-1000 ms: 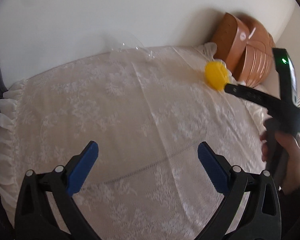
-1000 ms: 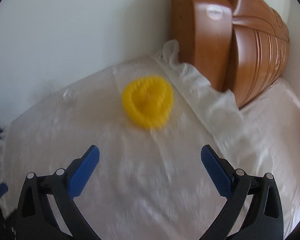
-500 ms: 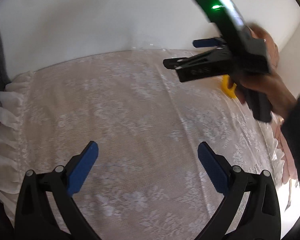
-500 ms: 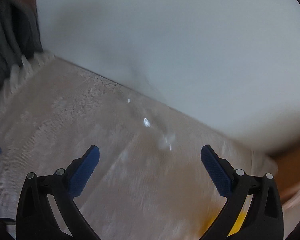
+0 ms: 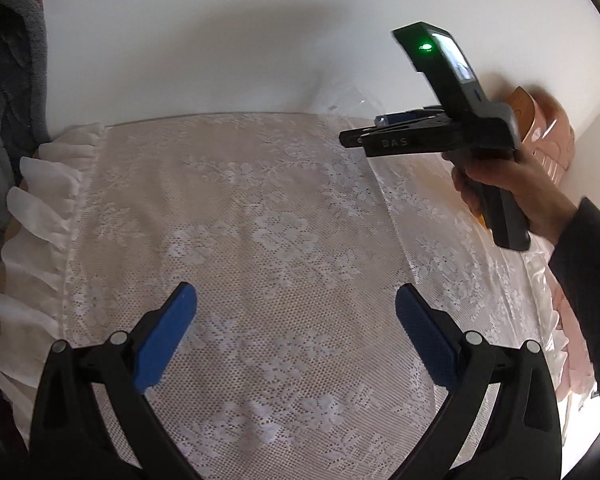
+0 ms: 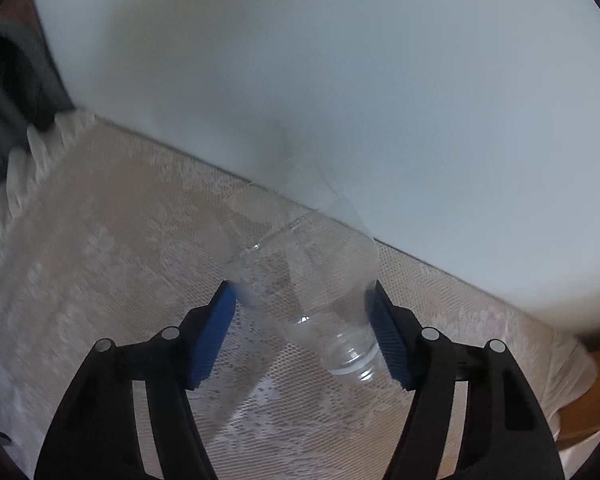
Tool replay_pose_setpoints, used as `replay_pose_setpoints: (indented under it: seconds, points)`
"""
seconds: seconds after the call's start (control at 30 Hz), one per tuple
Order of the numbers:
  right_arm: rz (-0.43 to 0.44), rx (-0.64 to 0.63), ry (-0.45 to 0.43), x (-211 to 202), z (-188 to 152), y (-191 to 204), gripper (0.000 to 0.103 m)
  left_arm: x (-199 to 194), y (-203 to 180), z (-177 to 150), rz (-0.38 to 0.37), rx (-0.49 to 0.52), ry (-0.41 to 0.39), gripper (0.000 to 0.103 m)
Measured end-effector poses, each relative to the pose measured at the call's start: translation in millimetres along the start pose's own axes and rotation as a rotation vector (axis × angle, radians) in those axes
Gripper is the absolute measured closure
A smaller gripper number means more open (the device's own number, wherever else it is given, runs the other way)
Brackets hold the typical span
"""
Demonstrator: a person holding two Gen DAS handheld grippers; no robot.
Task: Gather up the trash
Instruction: 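Grasp the clear plastic bottle with the right gripper while the left gripper grasps the yellow mesh net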
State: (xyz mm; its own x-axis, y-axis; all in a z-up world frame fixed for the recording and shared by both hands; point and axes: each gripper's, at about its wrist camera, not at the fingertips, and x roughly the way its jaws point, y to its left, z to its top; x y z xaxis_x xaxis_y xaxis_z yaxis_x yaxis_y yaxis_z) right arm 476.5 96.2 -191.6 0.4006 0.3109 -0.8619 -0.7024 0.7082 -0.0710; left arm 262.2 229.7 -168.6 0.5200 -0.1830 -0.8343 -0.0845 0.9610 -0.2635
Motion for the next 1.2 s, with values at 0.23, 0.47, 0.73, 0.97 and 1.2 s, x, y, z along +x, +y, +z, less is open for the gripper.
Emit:
replay_pose_setpoints:
  seconds: [0.23, 0.47, 0.73, 0.97, 1.2]
  points:
    - [0.084, 0.256, -0.159, -62, -68, -21, 0.038, 1, -11, 1, -0.011, 0.028, 0.004, 0.008]
    - [-0.028, 0.561, -0.265, -165, -212, -30, 0.038, 20, -71, 4, -0.077, 0.216, 0.012, 0.008]
    - [-0.160, 0.870, -0.268, -240, -352, -34, 0.038, 61, -168, 24, -0.206, 0.418, 0.007, 0.008]
    - [-0.215, 1.024, -0.275, -264, -416, -4, 0.038, 117, -259, 52, -0.234, 0.570, -0.025, 0.008]
    - [-0.265, 1.120, -0.263, -280, -457, 30, 0.038, 174, -313, 59, -0.170, 0.590, 0.040, 0.018]
